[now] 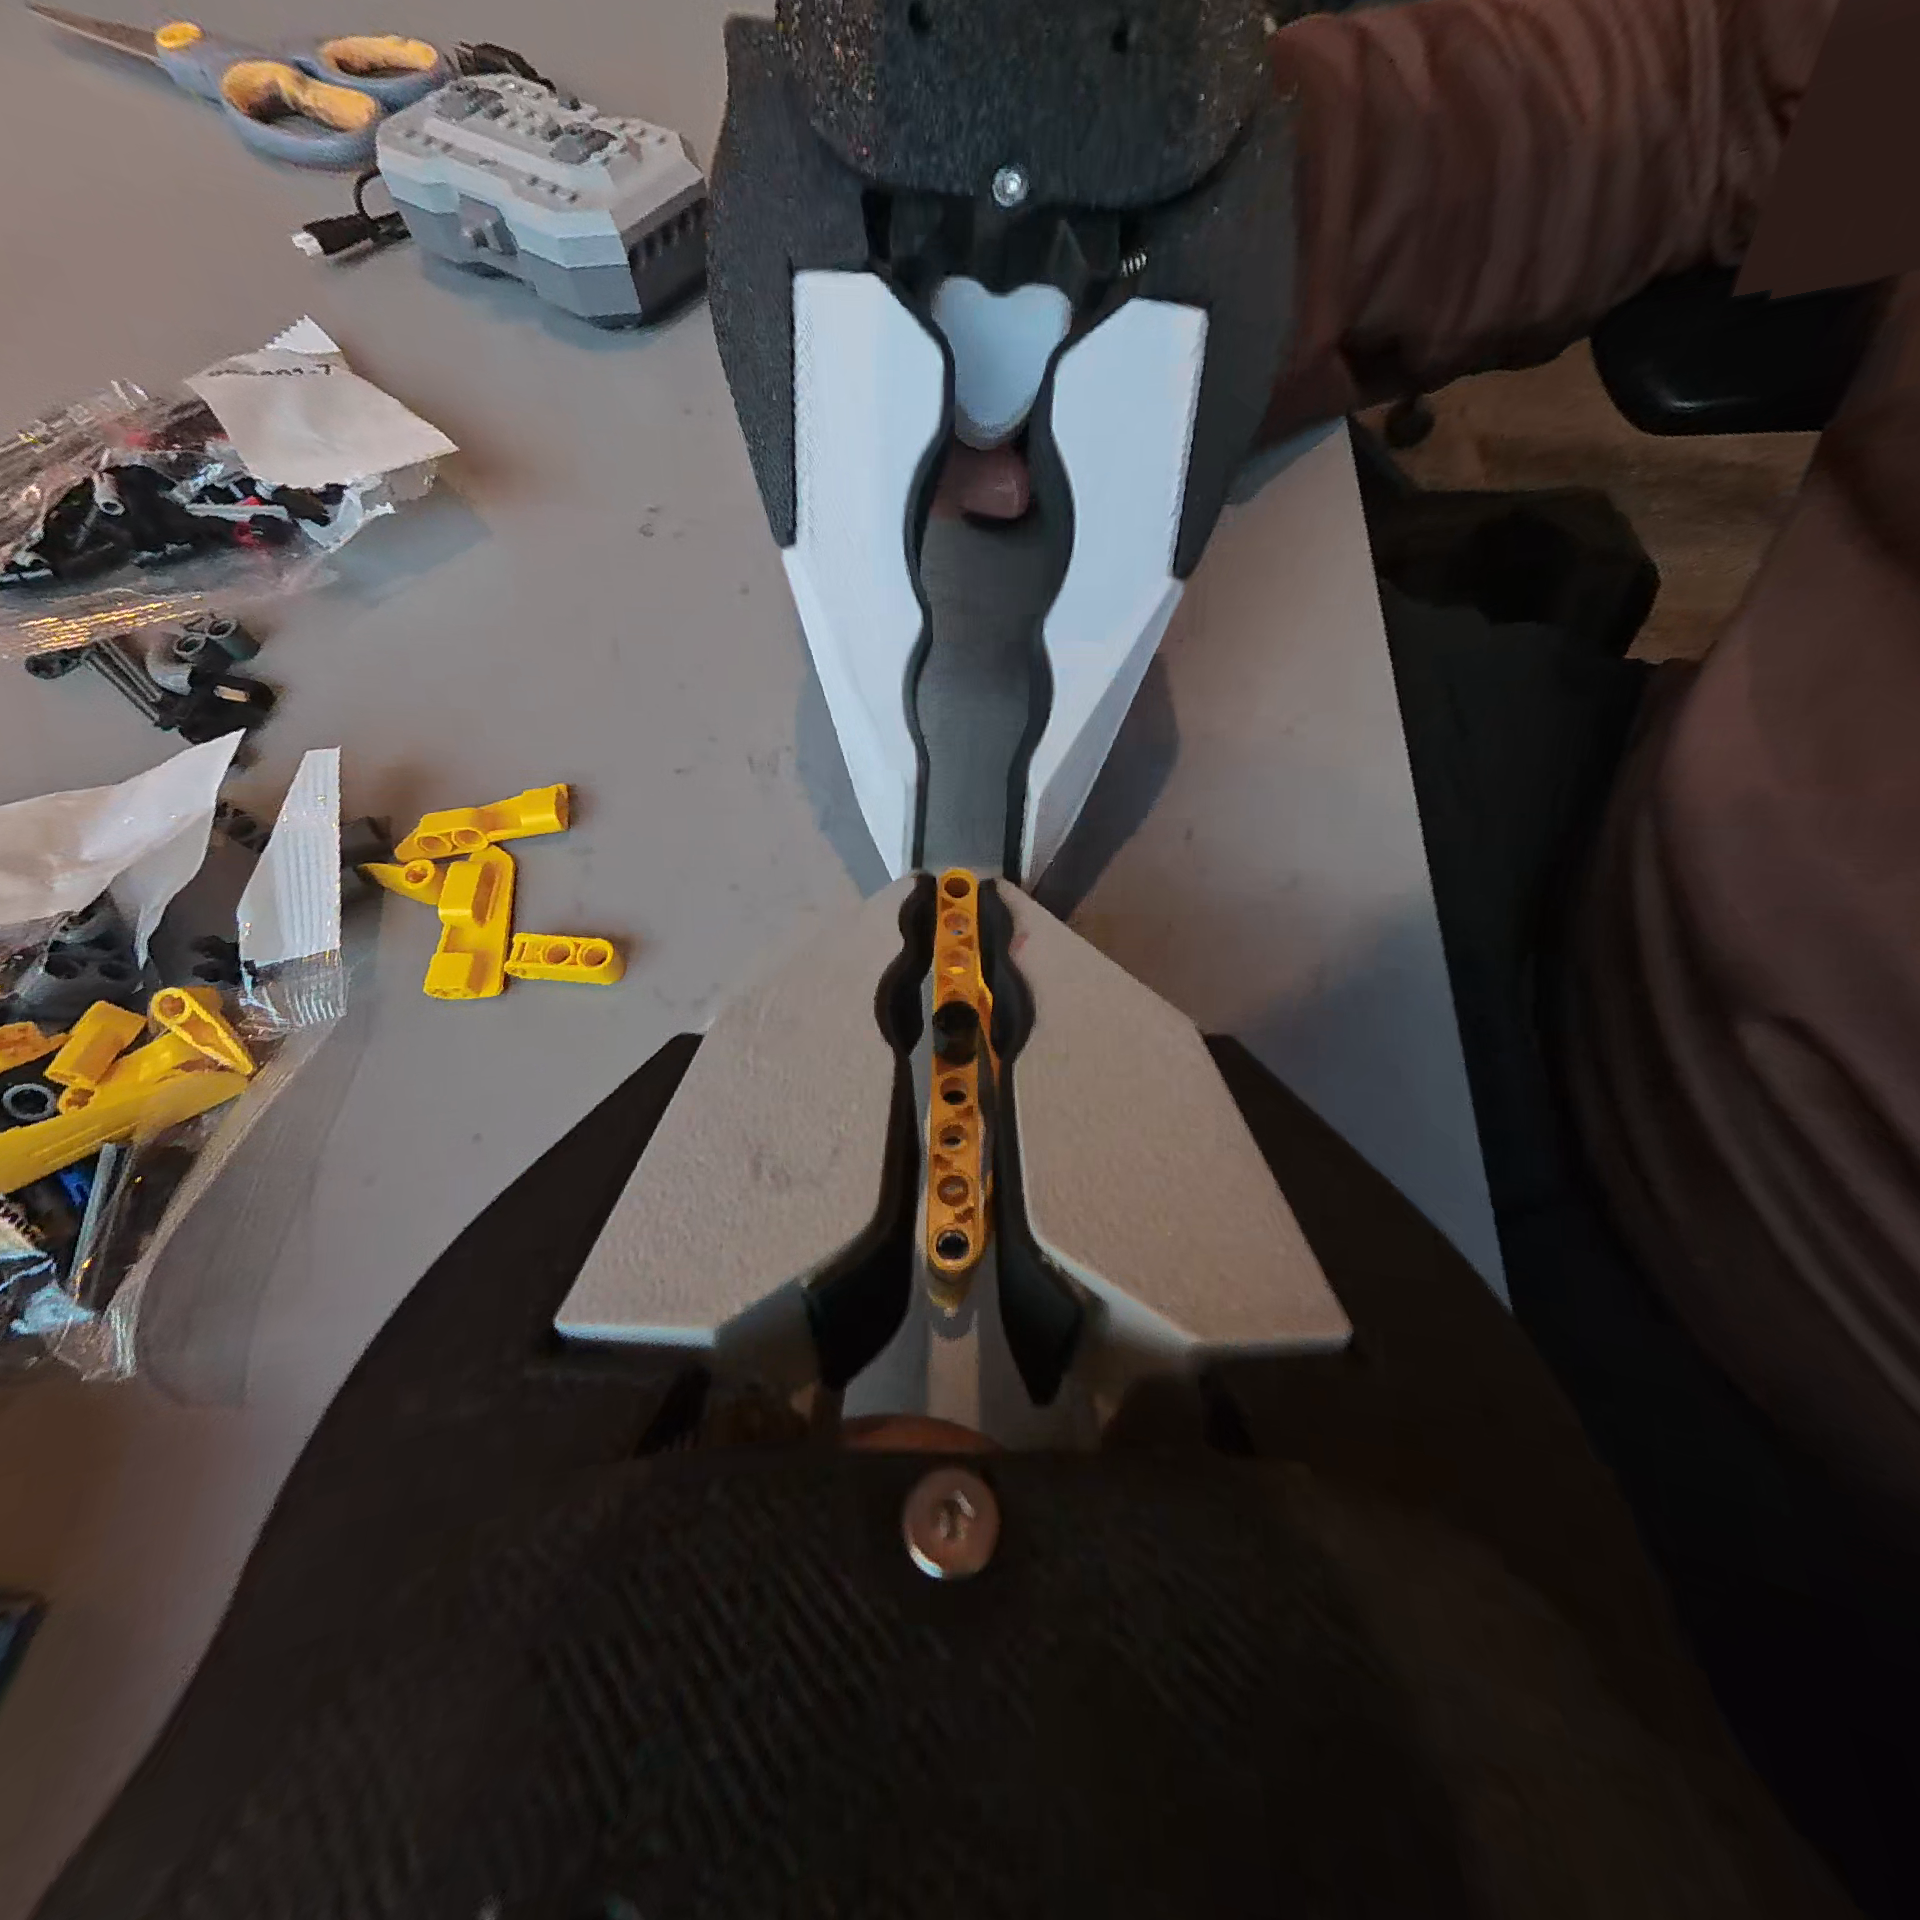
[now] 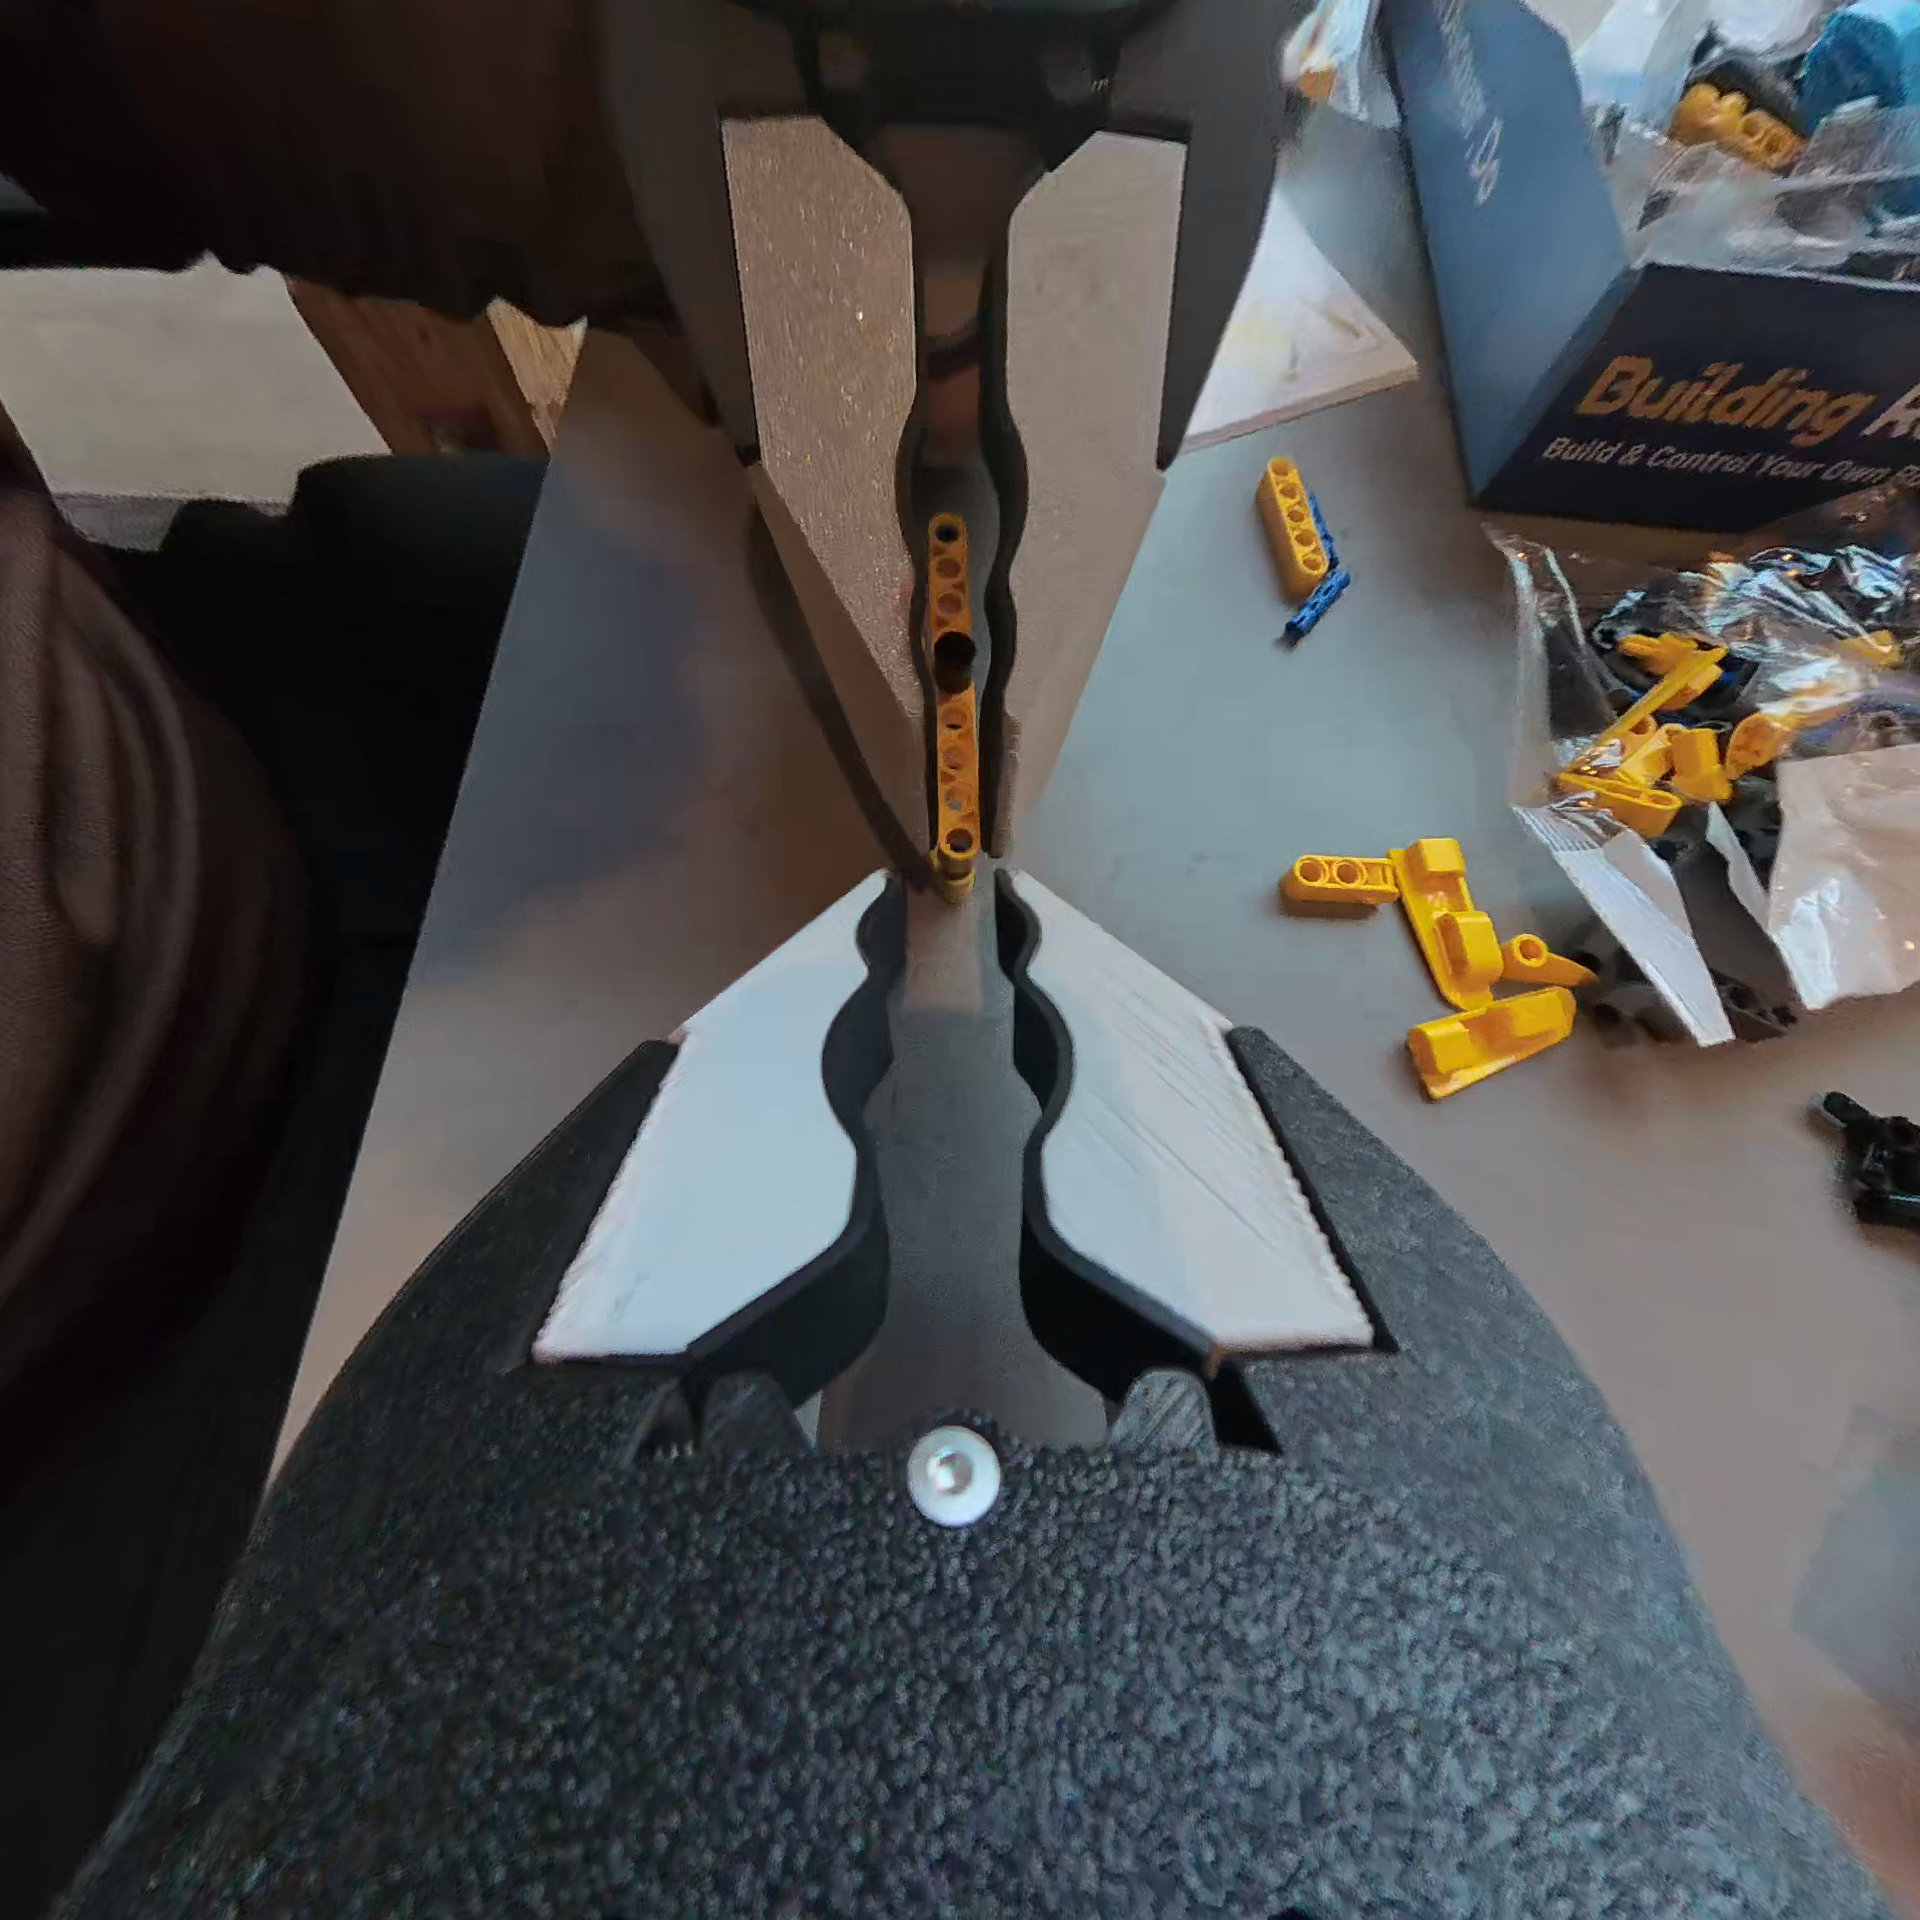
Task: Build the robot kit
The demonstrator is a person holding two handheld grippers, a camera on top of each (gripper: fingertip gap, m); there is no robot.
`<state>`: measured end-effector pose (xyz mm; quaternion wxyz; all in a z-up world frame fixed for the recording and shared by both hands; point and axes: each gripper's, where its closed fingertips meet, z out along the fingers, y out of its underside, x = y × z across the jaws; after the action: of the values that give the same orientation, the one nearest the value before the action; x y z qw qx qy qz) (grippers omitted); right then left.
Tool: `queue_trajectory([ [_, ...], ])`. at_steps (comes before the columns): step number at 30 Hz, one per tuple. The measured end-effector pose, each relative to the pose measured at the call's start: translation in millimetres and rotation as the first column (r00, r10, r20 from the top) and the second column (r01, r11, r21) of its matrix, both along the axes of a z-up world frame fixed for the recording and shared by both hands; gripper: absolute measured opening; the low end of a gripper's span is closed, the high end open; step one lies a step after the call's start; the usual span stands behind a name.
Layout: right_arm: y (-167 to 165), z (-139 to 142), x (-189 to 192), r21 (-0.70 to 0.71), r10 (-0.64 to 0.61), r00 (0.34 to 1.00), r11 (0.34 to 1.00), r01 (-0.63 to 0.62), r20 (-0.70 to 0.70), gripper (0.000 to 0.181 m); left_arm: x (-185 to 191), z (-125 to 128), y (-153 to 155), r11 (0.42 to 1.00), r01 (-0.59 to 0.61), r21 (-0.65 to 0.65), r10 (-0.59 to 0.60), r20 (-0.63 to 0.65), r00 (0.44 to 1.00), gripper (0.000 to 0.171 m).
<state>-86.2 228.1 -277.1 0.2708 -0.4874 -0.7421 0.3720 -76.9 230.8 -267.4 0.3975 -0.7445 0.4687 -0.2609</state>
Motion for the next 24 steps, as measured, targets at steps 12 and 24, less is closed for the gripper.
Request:
queue_trajectory([
  [12,-10,-9,-5,0.081,0.033,0.999,0.996,-0.036,0.031,0.008,-5,-6,-7,1.000,0.015,-0.014,-0.015,-0.033,0.999,0.011],
  [24,-5,-7,-7,0.061,0.004,1.000,0.998,-0.005,0.026,0.017,-21,-8,-16,0.999,0.028,-0.020,-0.029,-0.051,0.998,0.016],
])
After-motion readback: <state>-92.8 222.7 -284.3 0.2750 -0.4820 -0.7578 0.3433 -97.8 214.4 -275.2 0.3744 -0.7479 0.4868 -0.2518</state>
